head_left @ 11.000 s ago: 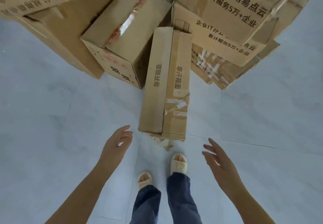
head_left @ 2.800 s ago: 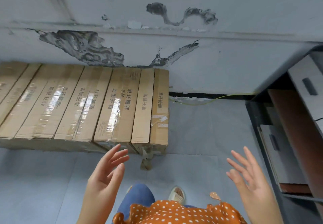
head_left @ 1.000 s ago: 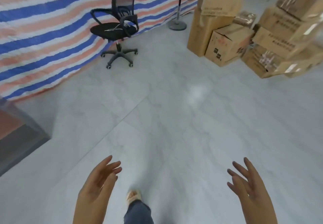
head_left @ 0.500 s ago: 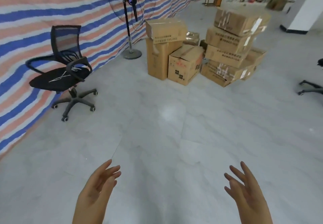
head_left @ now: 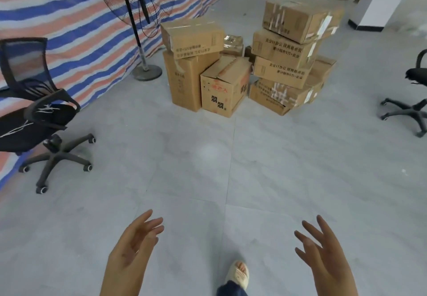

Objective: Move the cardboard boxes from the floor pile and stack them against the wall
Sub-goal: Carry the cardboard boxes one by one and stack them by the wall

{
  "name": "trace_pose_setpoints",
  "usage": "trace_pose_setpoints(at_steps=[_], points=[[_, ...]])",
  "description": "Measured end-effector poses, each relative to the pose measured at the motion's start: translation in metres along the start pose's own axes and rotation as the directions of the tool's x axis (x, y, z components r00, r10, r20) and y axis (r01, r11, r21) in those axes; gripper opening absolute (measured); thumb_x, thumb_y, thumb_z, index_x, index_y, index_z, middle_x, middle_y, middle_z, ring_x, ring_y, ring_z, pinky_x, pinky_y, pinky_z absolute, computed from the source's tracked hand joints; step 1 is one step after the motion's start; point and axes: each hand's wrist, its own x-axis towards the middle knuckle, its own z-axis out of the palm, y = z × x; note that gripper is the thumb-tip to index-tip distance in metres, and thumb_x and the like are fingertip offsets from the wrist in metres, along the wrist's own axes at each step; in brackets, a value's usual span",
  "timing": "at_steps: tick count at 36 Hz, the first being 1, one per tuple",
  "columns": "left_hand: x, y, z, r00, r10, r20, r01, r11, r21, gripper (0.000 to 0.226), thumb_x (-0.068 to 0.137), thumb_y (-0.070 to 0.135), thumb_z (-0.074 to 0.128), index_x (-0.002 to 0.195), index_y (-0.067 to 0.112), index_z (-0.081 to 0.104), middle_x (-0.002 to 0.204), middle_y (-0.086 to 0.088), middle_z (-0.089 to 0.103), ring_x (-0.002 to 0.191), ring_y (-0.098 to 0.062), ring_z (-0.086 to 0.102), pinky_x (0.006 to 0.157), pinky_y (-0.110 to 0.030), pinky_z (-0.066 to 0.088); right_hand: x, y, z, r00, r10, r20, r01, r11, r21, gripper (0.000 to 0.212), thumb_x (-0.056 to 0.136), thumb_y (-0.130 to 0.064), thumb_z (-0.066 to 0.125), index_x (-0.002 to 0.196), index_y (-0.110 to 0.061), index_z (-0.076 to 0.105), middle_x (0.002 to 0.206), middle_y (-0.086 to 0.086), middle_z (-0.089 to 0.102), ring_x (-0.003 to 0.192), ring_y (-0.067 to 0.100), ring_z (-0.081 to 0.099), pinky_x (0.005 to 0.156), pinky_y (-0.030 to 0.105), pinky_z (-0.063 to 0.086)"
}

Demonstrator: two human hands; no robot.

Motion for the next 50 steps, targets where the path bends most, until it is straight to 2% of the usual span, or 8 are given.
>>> trace_pose_setpoints(at_steps=[4,11,16,18,22,34,40,50], points=[[0.05,0.018,0.053,0.999,0.028,-0.015,-0.028,0.999,-0.025,0.038,0.089,-0.013,0.046,0.106,0.015,0.065,0.097,-0.002,0.074,0.091,-0.016,0.07,0.086,-0.033,0.053,0.081,-0.015,0.001,1.0,-0.027,0.015,0.027,1.0,-0.013,0.086,0.037,-0.089,0.067,0.114,-0.053,0.053,0.114,-0.021,0.067,0.097,0.006,0.068,0.078,0.03,0.057],[0.118,0.037,0.125,1.0,-0.008,0.011,0.009,0.999,-0.05,0.034,0.089,-0.008,0.056,0.106,0.018,0.068,0.099,-0.002,0.074,0.093,-0.017,0.07,0.086,-0.032,0.053,0.192,-0.021,0.0,0.999,-0.039,0.011,0.04,0.997,-0.069,0.071,0.041,-0.091,0.063,0.108,-0.069,0.053,0.119,-0.024,0.064,0.099,0.006,0.068,0.084,0.035,0.054],[0.169,0.051,0.162,0.998,-0.057,0.0,0.057,0.996,-0.063,0.015,0.079,0.027,0.076,0.094,0.032,0.075,0.1,-0.005,0.073,0.09,-0.014,0.07,0.083,-0.029,0.055,0.249,-0.013,0.01,1.0,0.001,0.013,0.0,0.997,-0.078,0.07,0.041,-0.09,0.064,0.106,-0.069,0.054,0.117,-0.02,0.066,0.097,0.006,0.069,0.083,0.036,0.054],[0.194,0.051,0.175,0.998,-0.062,0.01,0.062,0.997,-0.046,0.029,0.068,0.045,0.08,0.095,0.035,0.074,0.099,0.0,0.074,0.093,-0.014,0.07,0.083,-0.027,0.055,0.272,-0.007,0.018,0.999,0.034,0.006,-0.033,0.997,-0.073,0.075,0.039,-0.09,0.065,0.109,-0.064,0.055,0.116,-0.019,0.067,0.096,0.007,0.069,0.082,0.034,0.055],[0.255,0.044,0.198,0.999,-0.048,0.018,0.048,0.998,-0.036,0.038,0.089,-0.003,0.06,0.094,0.031,0.075,0.097,0.001,0.074,0.094,-0.017,0.069,0.084,-0.029,0.054,0.328,-0.001,0.038,0.997,0.074,0.008,-0.073,0.995,-0.068,0.094,0.034,-0.091,0.064,0.117,-0.049,0.051,0.112,-0.015,0.068,0.093,0.006,0.07,0.078,0.03,0.056],[0.475,0.097,0.262,0.996,0.073,0.06,-0.073,0.997,0.0,0.035,0.091,-0.006,0.049,0.111,0.018,0.065,0.102,0.002,0.073,0.096,-0.012,0.069,0.09,-0.03,0.051,0.529,-0.032,0.145,1.0,0.013,-0.005,-0.013,0.998,-0.056,0.091,0.043,-0.09,0.064,0.122,-0.048,0.048,0.117,-0.017,0.066,0.099,0.008,0.069,0.082,0.032,0.056],[0.55,0.105,0.28,1.0,0.019,0.017,-0.019,1.0,0.01,0.035,0.091,-0.009,0.047,0.11,0.014,0.065,0.101,-0.001,0.073,0.093,-0.013,0.07,0.086,-0.03,0.053,0.606,-0.031,0.189,0.998,0.051,0.04,-0.048,0.996,-0.07,0.092,0.042,-0.091,0.062,0.122,-0.048,0.046,0.116,-0.025,0.064,0.098,0.006,0.068,0.084,0.033,0.055],[0.69,0.113,0.344,0.993,-0.031,-0.115,0.031,1.0,-0.003,0.037,0.092,-0.004,0.05,0.102,0.024,0.072,0.099,0.001,0.074,0.094,-0.013,0.07,0.086,-0.031,0.053,0.777,-0.017,0.243,0.986,0.117,0.12,-0.103,0.988,-0.116,0.095,0.033,-0.095,0.059,0.116,-0.051,0.044,0.117,-0.013,0.062,0.096,-0.001,0.066,0.083,0.027,0.055]])
